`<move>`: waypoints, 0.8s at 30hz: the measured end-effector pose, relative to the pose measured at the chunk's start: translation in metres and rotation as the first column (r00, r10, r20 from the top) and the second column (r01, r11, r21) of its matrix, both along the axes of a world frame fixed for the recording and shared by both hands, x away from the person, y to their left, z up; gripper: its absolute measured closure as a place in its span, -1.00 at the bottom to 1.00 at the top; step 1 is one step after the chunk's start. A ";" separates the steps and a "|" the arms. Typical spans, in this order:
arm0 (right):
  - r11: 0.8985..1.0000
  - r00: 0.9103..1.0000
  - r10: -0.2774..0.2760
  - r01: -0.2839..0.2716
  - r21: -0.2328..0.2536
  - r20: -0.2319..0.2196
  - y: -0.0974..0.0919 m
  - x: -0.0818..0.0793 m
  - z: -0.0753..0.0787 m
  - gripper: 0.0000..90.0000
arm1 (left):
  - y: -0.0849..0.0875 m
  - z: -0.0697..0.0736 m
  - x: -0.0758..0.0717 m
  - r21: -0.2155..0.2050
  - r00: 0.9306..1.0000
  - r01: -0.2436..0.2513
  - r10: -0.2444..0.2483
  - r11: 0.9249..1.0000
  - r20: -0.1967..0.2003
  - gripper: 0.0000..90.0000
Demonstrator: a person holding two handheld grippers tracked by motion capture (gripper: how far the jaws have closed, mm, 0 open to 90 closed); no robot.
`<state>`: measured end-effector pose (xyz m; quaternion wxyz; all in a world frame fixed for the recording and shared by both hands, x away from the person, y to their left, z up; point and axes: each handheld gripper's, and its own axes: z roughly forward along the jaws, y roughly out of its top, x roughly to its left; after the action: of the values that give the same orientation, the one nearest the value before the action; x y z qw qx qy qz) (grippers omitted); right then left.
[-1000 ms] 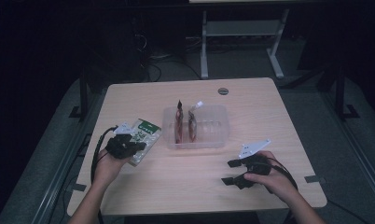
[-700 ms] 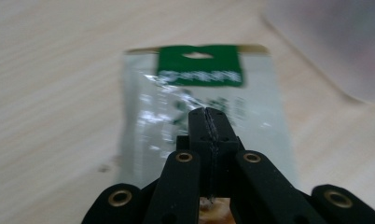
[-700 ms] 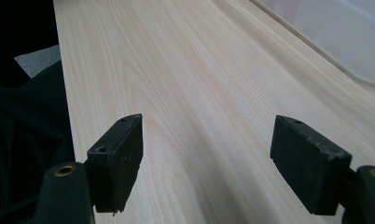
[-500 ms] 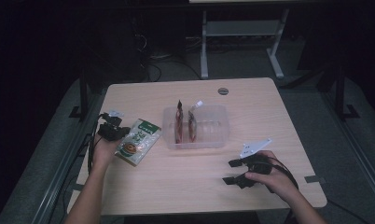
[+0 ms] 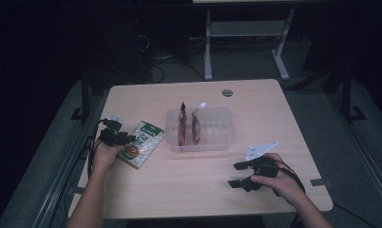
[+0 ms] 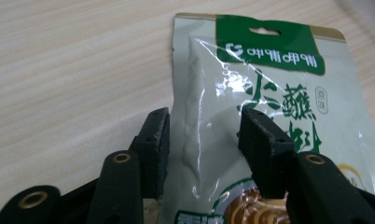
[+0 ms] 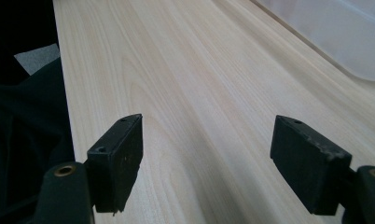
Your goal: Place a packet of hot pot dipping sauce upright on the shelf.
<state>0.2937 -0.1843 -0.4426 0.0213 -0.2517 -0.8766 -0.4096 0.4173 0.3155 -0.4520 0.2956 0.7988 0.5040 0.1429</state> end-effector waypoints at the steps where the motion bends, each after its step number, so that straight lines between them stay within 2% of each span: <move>1: 1.000 1.000 0.000 0.000 0.000 0.000 0.000 0.000 0.000 -0.44 | 0.002 -0.002 -0.001 -0.023 1.000 0.017 -0.017 1.000 -0.012 0.16; 4: 1.000 1.000 -0.001 0.001 -0.001 -0.001 0.000 0.000 0.000 -0.44 | 0.005 -0.004 -0.001 -0.029 0.999 0.019 -0.020 0.999 -0.025 0.08; 7: 1.000 1.000 -0.001 0.001 -0.002 0.000 0.000 -0.001 0.001 -0.44 | 0.005 -0.004 -0.002 -0.019 1.000 0.025 -0.025 1.000 -0.011 0.19; 8: 1.000 1.000 -0.001 0.001 -0.002 0.000 0.000 -0.001 0.001 -0.44 | 0.005 -0.004 -0.003 -0.030 0.999 0.039 -0.039 0.999 -0.011 0.19; 10: 1.000 1.000 0.002 -0.002 -0.005 0.000 0.000 -0.001 0.001 -0.44 | 0.002 -0.005 -0.004 -0.027 0.998 0.066 -0.066 0.997 0.001 0.52; 14: 1.000 1.000 0.005 -0.005 -0.009 -0.001 0.001 -0.001 0.000 -0.44 | 0.003 -0.006 -0.004 -0.040 0.997 0.072 -0.072 0.997 0.001 0.79; 15: 1.000 1.000 0.009 -0.009 -0.008 -0.001 0.001 -0.001 0.001 -0.44 | 0.003 -0.007 -0.004 -0.064 0.997 0.078 -0.079 0.995 -0.006 0.89; 19: 1.000 1.000 0.010 -0.010 -0.006 0.001 0.001 -0.001 0.001 -0.44 | 0.004 -0.007 -0.003 -0.075 0.996 0.083 -0.084 0.994 -0.015 0.98; 24: 1.000 1.000 -0.001 0.001 0.002 0.004 -0.001 0.001 0.001 -0.44 | 0.010 -0.006 -0.002 -0.128 0.996 0.082 -0.085 0.988 -0.023 0.99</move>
<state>0.2943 -0.1852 -0.4413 0.0198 -0.2515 -0.8760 -0.4111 0.4156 0.3256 -0.4576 0.3444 0.8008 0.4823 0.0867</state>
